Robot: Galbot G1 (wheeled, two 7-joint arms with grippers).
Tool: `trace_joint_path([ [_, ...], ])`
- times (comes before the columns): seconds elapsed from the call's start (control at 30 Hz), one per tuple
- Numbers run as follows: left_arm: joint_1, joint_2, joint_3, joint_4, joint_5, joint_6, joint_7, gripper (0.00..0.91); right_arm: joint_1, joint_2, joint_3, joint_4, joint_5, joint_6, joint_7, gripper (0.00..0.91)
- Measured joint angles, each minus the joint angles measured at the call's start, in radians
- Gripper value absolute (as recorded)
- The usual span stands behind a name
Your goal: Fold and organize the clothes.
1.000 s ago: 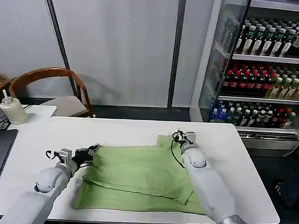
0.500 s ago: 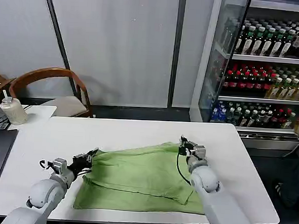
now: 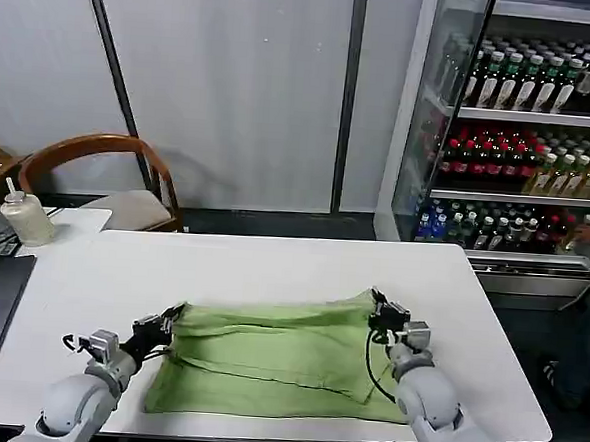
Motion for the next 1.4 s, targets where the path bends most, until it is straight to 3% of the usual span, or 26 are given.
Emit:
trace_joint_path([
  [0.5, 0.03, -0.002, -0.017, 0.002, 0.023, -0.021, 0.017, 0.02, -0.161, -0.023, 0.052, 0.145, -0.048, -0.018, 0.022, 0.0],
  [1.07, 0.081, 0.019, -0.025, -0.051, 0.028, 0.014, 0.005, 0.02, -0.211, -0.031, 0.083, 0.153, -0.055, -0.063, 0.046, 0.0],
  [1.4, 0.131, 0.025, -0.047, -0.104, 0.029, 0.028, 0.001, 0.02, -0.226, -0.033, 0.077, 0.134, -0.059, -0.063, 0.027, 0.0],
])
